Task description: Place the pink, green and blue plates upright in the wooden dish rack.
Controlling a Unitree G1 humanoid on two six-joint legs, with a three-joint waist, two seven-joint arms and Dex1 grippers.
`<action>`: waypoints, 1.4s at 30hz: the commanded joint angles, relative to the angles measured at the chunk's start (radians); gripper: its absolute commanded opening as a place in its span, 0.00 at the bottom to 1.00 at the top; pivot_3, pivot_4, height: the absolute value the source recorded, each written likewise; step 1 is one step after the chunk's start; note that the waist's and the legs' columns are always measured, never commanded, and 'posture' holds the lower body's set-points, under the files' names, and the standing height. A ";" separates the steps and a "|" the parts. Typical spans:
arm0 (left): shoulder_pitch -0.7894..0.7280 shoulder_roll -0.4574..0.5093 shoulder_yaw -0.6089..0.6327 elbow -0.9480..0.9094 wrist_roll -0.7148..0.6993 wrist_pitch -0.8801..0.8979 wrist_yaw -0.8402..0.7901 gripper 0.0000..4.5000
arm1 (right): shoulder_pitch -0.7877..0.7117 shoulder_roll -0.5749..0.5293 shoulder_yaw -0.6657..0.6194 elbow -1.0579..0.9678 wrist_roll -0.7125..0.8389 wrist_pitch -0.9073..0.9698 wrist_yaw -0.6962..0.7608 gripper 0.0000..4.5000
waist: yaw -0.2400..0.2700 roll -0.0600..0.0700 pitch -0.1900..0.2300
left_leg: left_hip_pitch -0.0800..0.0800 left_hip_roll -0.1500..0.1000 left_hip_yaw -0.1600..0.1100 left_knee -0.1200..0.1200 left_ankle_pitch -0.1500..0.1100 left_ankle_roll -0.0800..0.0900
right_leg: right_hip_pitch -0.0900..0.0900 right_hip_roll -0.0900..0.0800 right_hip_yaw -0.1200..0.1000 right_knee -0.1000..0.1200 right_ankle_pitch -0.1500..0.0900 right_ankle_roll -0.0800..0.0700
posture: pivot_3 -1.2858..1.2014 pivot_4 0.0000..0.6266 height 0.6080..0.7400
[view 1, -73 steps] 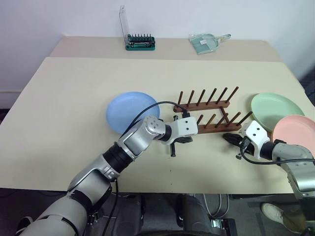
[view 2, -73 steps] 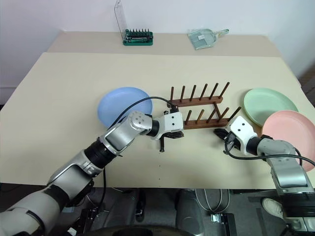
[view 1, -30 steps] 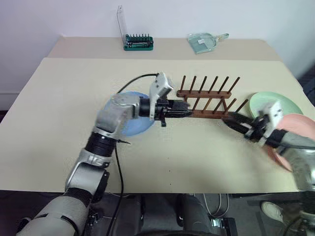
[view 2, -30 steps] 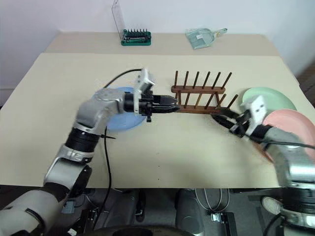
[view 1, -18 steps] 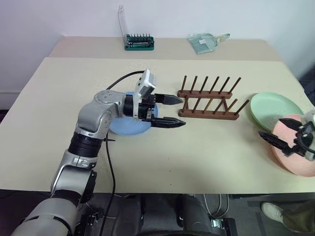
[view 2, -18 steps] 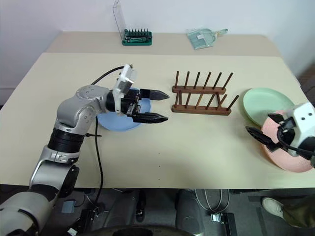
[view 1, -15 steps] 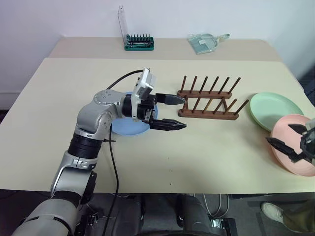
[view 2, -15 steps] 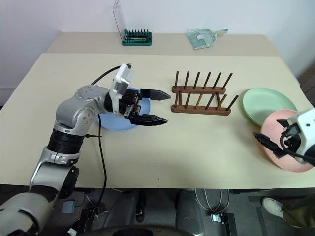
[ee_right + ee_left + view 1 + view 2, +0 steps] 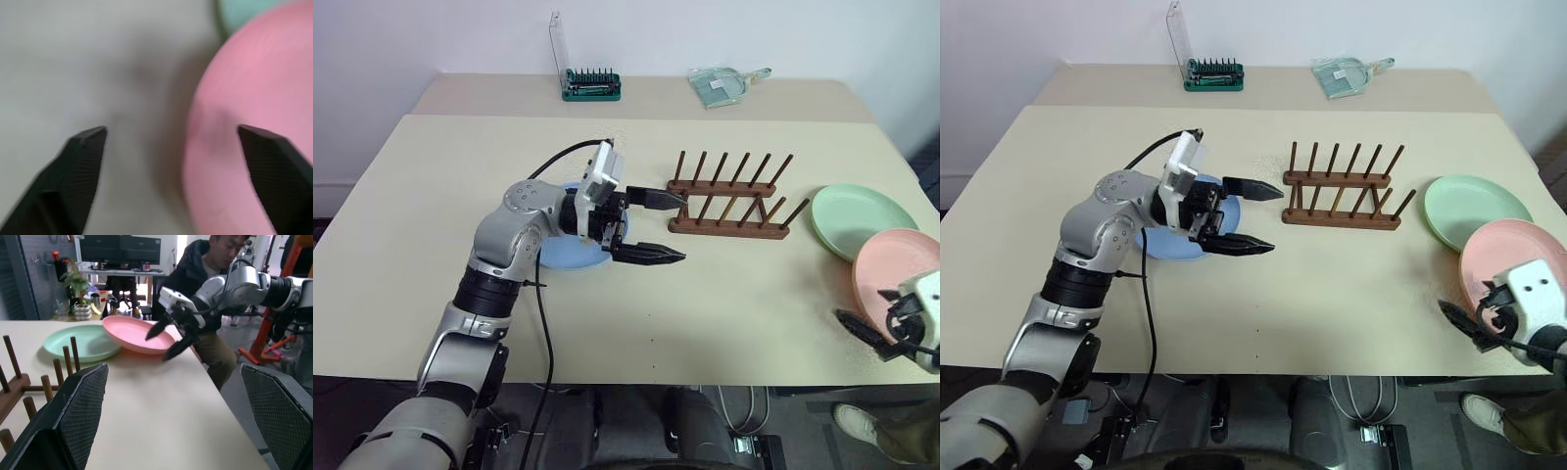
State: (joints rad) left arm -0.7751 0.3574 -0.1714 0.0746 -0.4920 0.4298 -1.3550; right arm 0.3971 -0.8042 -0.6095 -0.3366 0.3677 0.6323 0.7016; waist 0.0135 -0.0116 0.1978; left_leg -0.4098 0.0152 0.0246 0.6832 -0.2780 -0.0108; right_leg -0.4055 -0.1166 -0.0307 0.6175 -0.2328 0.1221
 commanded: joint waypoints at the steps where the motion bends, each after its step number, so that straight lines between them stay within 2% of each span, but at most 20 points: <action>1: 0.013 0.014 -0.015 -0.045 0.014 -0.035 -0.008 1.00 | -0.019 0.005 0.000 0.000 -0.020 -0.012 -0.026 0.59 | 0.000 0.000 0.000 | 0.000 0.000 0.000 0.000 0.000 0.000 | 0.000 0.000 0.000 0.000 0.000 0.000 | 0.52 0.24 1.00; 6: 0.022 0.023 -0.017 -0.047 0.018 -0.044 -0.004 1.00 | -0.034 -0.016 -0.007 0.012 -0.048 -0.019 -0.029 0.01 | 0.000 0.000 0.000 | 0.000 0.000 0.000 0.000 0.000 0.000 | 0.000 0.000 0.000 0.000 0.000 0.000 | 0.52 0.24 1.00; 10: 0.021 0.022 -0.017 -0.042 0.019 -0.042 0.001 1.00 | -0.032 -0.046 -0.050 -0.029 -0.022 -0.002 0.019 0.01 | 0.001 0.000 0.000 | 0.000 0.000 0.000 0.000 0.000 0.000 | 0.000 0.000 0.000 0.000 0.000 0.000 | 0.52 0.24 1.00; 13: 0.018 0.016 -0.015 -0.045 0.012 -0.033 0.011 1.00 | -0.044 -0.093 -0.139 -0.095 0.090 0.099 0.103 0.01 | 0.000 0.000 0.000 | 0.000 0.000 0.000 0.000 0.000 0.000 | 0.000 0.000 0.000 0.000 0.000 0.000 | 0.52 0.24 1.00; 17: 0.013 0.010 -0.005 -0.044 -0.001 -0.022 0.022 1.00 | -0.149 -0.232 -0.305 -0.119 0.284 0.277 0.219 0.01 | -0.001 0.001 0.000 | 0.000 0.000 0.000 0.000 0.000 0.000 | 0.000 0.000 0.001 0.000 0.000 0.000 | 0.52 0.24 1.00; 20: 0.014 0.008 -0.002 -0.033 0.010 -0.037 0.029 1.00 | -0.480 -0.289 -0.335 0.000 0.540 0.383 0.136 0.01 | -0.007 0.002 0.000 | 0.001 0.001 0.000 0.000 0.000 0.000 | 0.000 0.001 0.001 -0.001 0.000 -0.001 | 0.52 0.24 1.00; 22: 0.014 0.005 0.006 -0.032 0.008 -0.036 0.038 1.00 | -0.742 -0.260 -0.289 0.120 0.694 0.415 0.033 0.01 | -0.006 0.001 0.001 | 0.001 0.001 0.000 0.000 0.000 0.000 | 0.000 0.001 0.001 -0.001 0.000 -0.001 | 0.52 0.24 1.00; 24: 0.012 0.004 0.017 -0.037 -0.002 -0.026 0.048 1.00 | -0.927 -0.205 -0.239 0.231 0.814 0.449 -0.024 0.01 | -0.001 0.000 0.000 | 0.000 0.001 0.000 0.000 0.000 0.000 | -0.001 0.001 0.001 -0.001 0.000 -0.001 | 0.52 0.24 1.00; 30: 0.019 0.022 0.026 -0.053 0.003 -0.023 0.078 1.00 | -1.167 -0.107 -0.188 0.531 1.005 0.531 -0.063 0.01 | 0.001 -0.001 0.001 | -0.003 -0.001 0.001 0.000 -0.001 0.002 | -0.001 -0.001 0.001 -0.003 0.003 0.003 | 0.52 0.24 1.00; 35: 0.059 0.053 0.039 -0.115 -0.016 0.009 0.115 1.00 | -1.163 -0.139 -0.100 0.738 0.920 0.536 0.121 0.01 | -0.001 0.000 0.001 | -0.004 -0.001 0.001 0.000 -0.002 0.004 | -0.003 -0.001 0.000 -0.003 0.003 0.003 | 0.52 0.24 1.00; 42: 0.097 0.072 0.049 -0.168 -0.025 0.032 0.151 1.00 | -1.168 -0.197 -0.007 0.906 0.799 0.530 0.303 0.01 | -0.002 0.001 0.001 | -0.004 0.000 0.002 0.000 -0.002 0.004 | -0.004 -0.001 0.000 -0.002 0.003 0.004 | 0.52 0.24 1.00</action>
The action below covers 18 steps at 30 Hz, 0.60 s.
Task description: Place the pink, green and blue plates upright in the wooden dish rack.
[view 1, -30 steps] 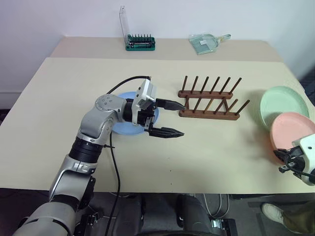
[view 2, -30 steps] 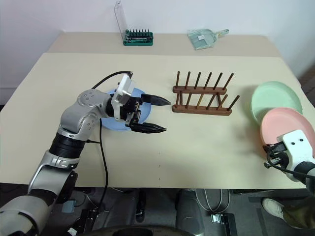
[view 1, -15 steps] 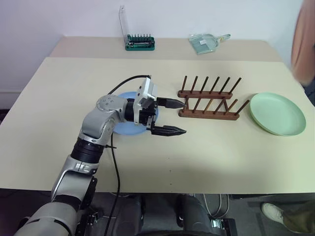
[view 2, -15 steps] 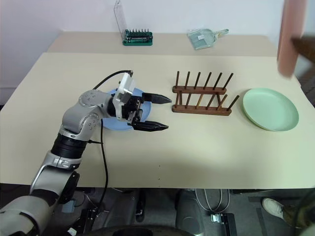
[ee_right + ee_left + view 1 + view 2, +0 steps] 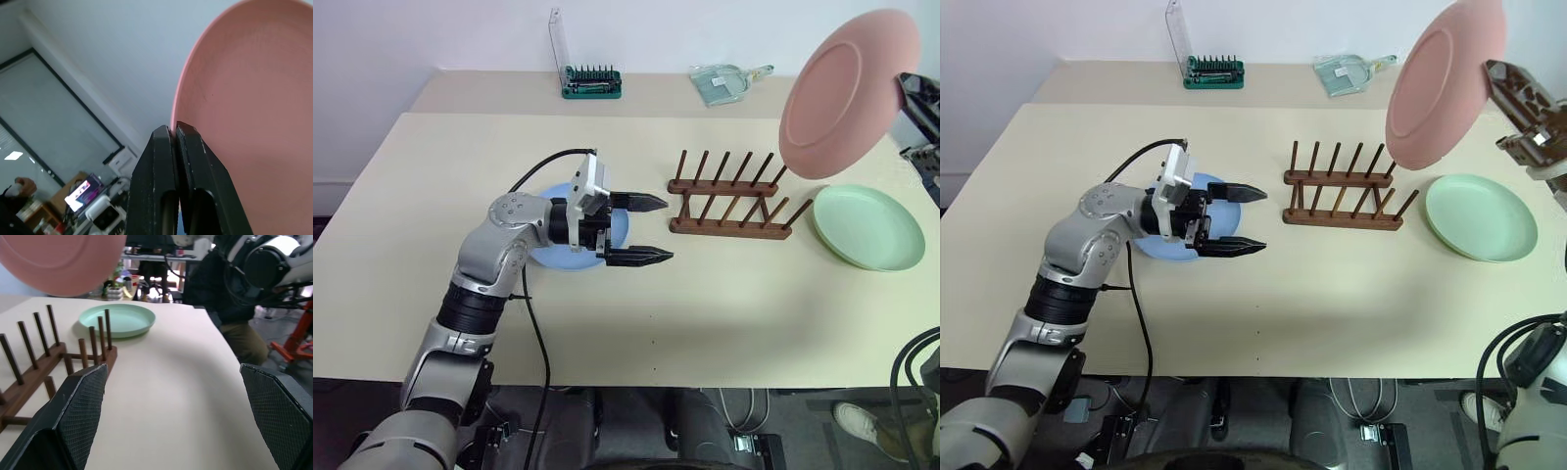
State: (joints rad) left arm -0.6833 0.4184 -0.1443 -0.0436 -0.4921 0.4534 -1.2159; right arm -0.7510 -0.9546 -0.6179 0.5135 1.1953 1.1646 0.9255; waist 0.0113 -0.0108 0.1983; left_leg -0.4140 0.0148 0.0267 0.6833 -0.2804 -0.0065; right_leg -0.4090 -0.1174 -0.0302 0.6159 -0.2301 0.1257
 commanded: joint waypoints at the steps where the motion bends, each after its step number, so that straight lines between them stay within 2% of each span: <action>1: 0.007 0.013 0.023 -0.053 -0.027 0.009 0.013 1.00 | -0.018 -0.050 0.014 0.066 -0.048 -0.012 0.102 0.01 | 0.000 0.000 0.000 | 0.000 0.000 0.000 0.000 0.000 0.000 | 0.000 0.000 0.000 0.000 0.000 0.000 | 0.52 0.24 1.00; 8: 0.008 0.024 0.019 -0.065 -0.040 0.018 0.006 1.00 | -0.008 -0.055 0.051 0.082 -0.136 -0.038 0.172 0.01 | 0.000 0.000 0.000 | 0.000 0.000 0.000 0.000 0.000 0.000 | 0.000 0.000 0.000 0.000 0.000 0.000 | 0.52 0.24 1.00; 18: -0.010 0.020 0.012 -0.059 -0.040 0.028 0.013 1.00 | 0.056 0.018 0.044 0.017 -0.209 -0.100 0.142 0.01 | 0.000 0.000 0.000 | 0.000 0.000 0.000 0.000 0.000 0.000 | 0.000 0.000 0.000 0.000 0.000 0.000 | 0.52 0.24 1.00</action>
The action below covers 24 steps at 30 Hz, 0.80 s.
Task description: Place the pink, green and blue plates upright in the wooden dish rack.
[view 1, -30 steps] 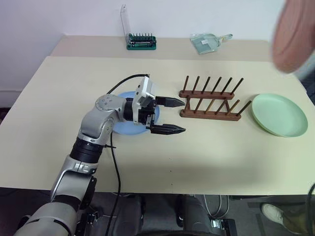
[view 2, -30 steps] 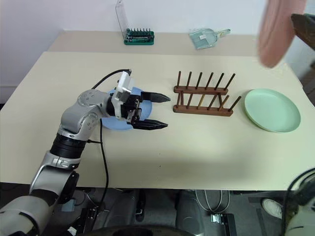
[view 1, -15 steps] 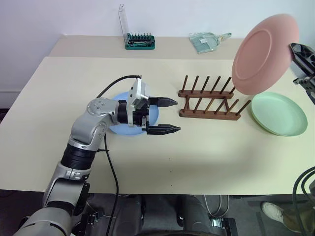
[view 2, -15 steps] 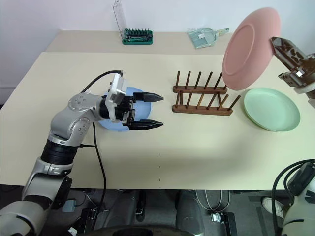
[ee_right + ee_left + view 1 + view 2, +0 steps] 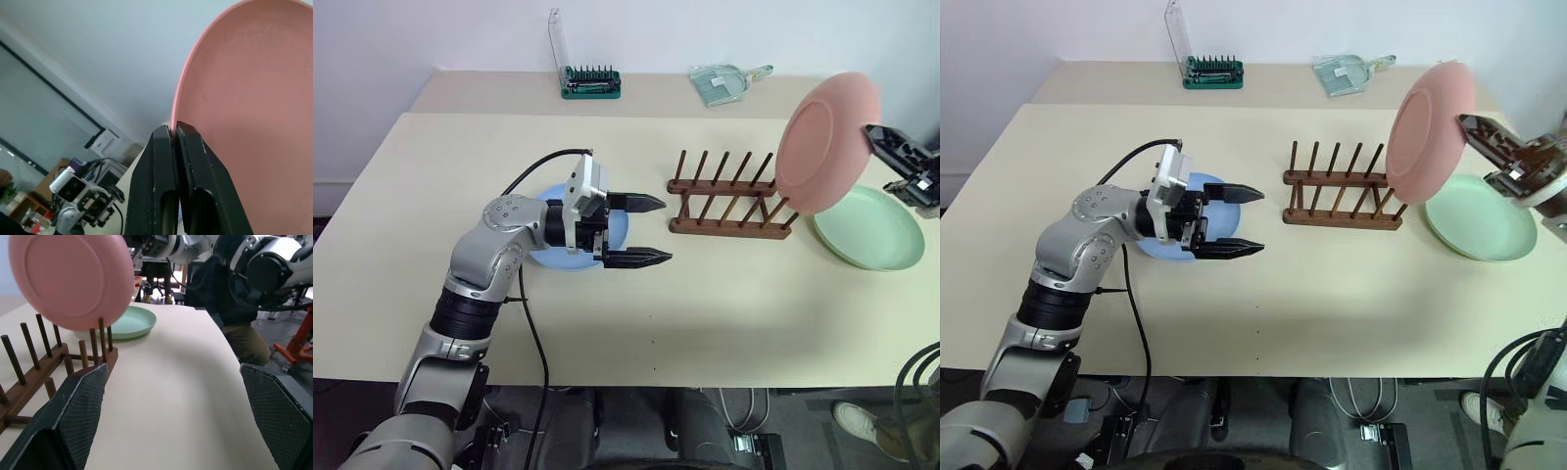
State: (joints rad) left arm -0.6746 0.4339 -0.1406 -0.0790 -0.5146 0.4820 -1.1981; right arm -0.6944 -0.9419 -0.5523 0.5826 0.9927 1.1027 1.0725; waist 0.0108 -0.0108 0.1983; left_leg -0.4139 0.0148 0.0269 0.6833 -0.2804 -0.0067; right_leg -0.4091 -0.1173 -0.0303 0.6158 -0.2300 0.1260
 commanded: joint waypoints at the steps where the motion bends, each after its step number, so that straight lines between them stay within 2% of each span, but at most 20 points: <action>1: -0.019 0.006 0.008 -0.023 -0.016 -0.001 -0.006 1.00 | 0.003 0.011 -0.021 -0.059 -0.010 -0.044 -0.004 0.01 | 0.000 0.000 0.000 | 0.000 0.000 0.000 0.000 0.000 0.000 | 0.000 0.000 0.000 0.000 0.000 0.000 | 0.52 0.24 1.00; 5: -0.021 0.003 0.007 -0.016 -0.007 -0.006 0.000 1.00 | 0.012 0.033 -0.012 -0.061 -0.032 -0.054 -0.027 0.01 | 0.001 0.000 0.000 | 0.000 0.000 0.000 0.000 0.000 0.000 | 0.000 0.000 0.000 0.000 0.000 0.000 | 0.52 0.24 1.00; 8: -0.022 0.000 0.007 -0.013 -0.004 -0.010 0.007 1.00 | -0.007 0.048 -0.016 -0.036 -0.059 -0.089 -0.062 0.20 | 0.000 0.000 0.000 | 0.000 0.000 0.000 0.000 0.000 0.000 | 0.000 0.000 0.000 0.000 0.000 0.000 | 0.52 0.24 1.00; 12: -0.019 -0.001 0.007 -0.019 -0.005 -0.008 0.010 1.00 | -0.004 0.050 -0.009 -0.048 -0.084 -0.115 -0.063 0.62 | 0.001 0.000 0.000 | 0.000 0.000 0.000 0.000 0.000 0.000 | 0.000 0.000 0.000 0.000 0.000 0.000 | 0.52 0.24 1.00; 15: -0.018 0.000 0.009 -0.019 -0.007 -0.007 0.009 1.00 | -0.008 0.051 -0.013 -0.053 -0.103 -0.156 -0.073 0.98 | 0.001 0.000 0.000 | 0.000 0.000 0.000 0.000 0.000 0.000 | 0.000 0.000 0.000 0.000 0.000 0.000 | 0.52 0.24 1.00; 24: -0.019 -0.005 0.007 -0.021 -0.017 0.005 0.007 1.00 | 0.073 0.024 -0.049 -0.144 -0.146 -0.260 -0.091 0.99 | 0.002 0.000 0.000 | 0.000 0.000 0.000 0.000 0.000 0.000 | 0.000 0.000 0.000 0.000 0.000 0.000 | 0.52 0.24 1.00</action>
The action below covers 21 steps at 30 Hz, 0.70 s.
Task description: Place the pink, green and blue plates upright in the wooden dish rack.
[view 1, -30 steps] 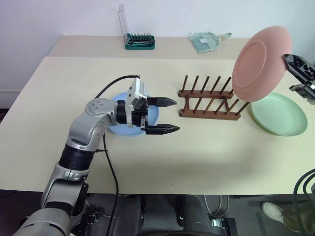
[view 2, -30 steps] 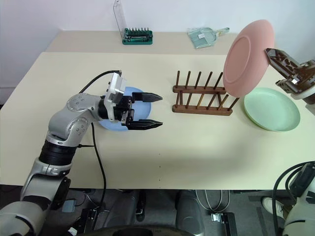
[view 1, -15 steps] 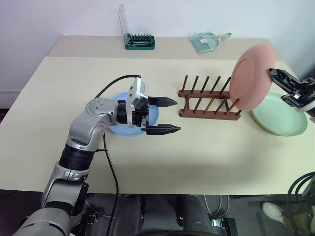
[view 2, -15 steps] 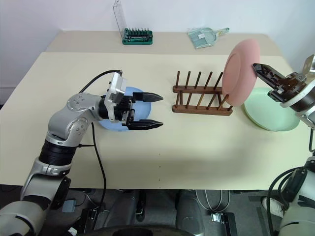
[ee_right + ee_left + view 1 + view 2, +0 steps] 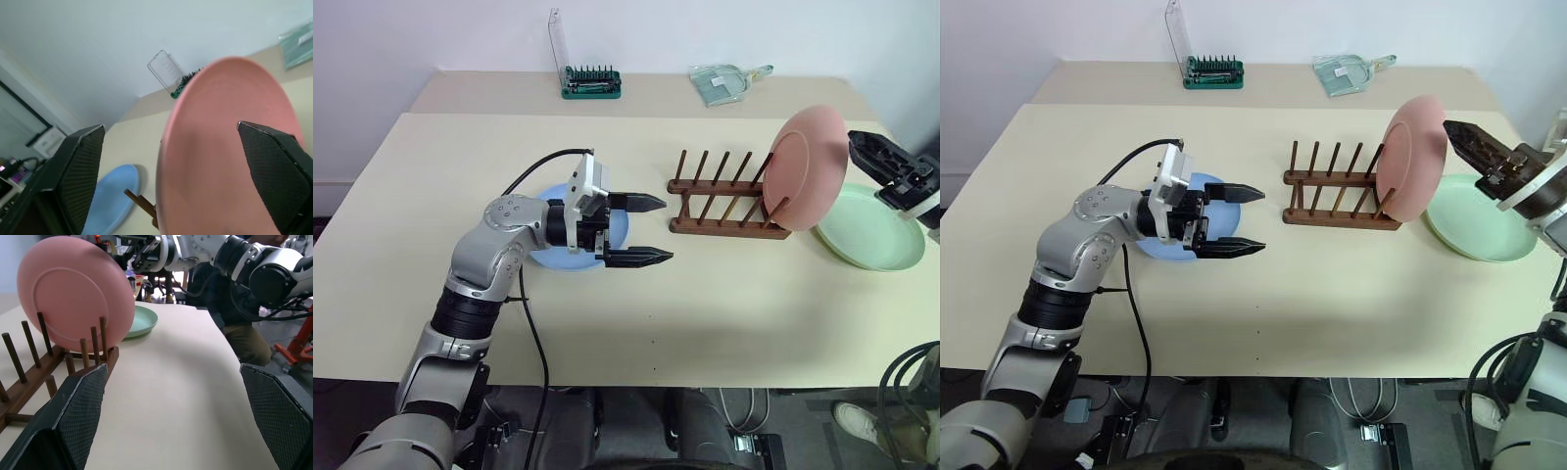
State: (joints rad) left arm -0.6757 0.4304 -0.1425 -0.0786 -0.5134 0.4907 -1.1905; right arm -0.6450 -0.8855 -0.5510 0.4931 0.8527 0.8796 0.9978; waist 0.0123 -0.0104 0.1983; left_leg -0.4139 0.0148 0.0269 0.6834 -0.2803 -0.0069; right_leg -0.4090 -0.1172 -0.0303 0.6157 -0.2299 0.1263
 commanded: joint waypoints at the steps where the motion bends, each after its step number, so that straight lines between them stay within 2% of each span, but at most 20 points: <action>1: -0.017 -0.003 0.009 -0.023 -0.020 -0.003 -0.002 1.00 | 0.042 -0.033 -0.055 -0.070 -0.017 -0.055 -0.026 0.99 | 0.001 0.000 0.000 | 0.000 0.000 0.000 0.000 0.000 0.000 | 0.000 0.000 0.000 0.000 0.000 0.000 | 0.52 0.24 1.00; 8: -0.028 -0.012 0.005 -0.003 -0.012 -0.018 -0.013 1.00 | 0.181 -0.021 -0.050 -0.208 -0.168 -0.270 -0.135 0.99 | 0.000 0.000 0.000 | 0.000 0.000 0.000 0.000 0.000 0.000 | 0.000 0.000 0.000 0.000 0.000 0.000 | 0.52 0.24 1.00; 10: -0.032 -0.015 0.005 0.004 -0.011 -0.022 -0.015 1.00 | 0.226 -0.022 -0.058 -0.245 -0.184 -0.281 -0.153 0.99 | -0.001 0.000 0.000 | 0.000 0.000 0.000 0.000 0.000 0.000 | 0.000 0.000 0.000 0.000 0.000 0.000 | 0.52 0.24 1.00; 16: -0.038 -0.018 0.002 0.019 -0.006 -0.033 -0.025 1.00 | 0.377 -0.069 -0.067 -0.294 -0.217 -0.298 -0.099 0.99 | 0.002 0.000 0.000 | 0.001 0.000 0.000 0.000 0.000 0.000 | 0.001 0.000 0.000 0.000 0.000 0.000 | 0.52 0.24 1.00; 21: -0.047 -0.026 -0.003 0.032 -0.001 -0.041 -0.032 1.00 | 0.473 -0.110 0.048 -0.278 -0.325 -0.337 -0.050 0.99 | -0.002 0.000 0.000 | 0.002 0.000 0.000 0.000 0.000 0.000 | 0.001 0.000 0.000 0.000 0.000 0.000 | 0.52 0.24 1.00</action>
State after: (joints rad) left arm -0.6985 0.4092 -0.1454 -0.0373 -0.5113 0.4697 -1.2184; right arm -0.1737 -0.9774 -0.5286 0.2288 0.5557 0.5645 0.9347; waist 0.0101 -0.0099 0.1979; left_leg -0.4117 0.0148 0.0270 0.6835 -0.2803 -0.0068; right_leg -0.4073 -0.1170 -0.0300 0.6156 -0.2299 0.1265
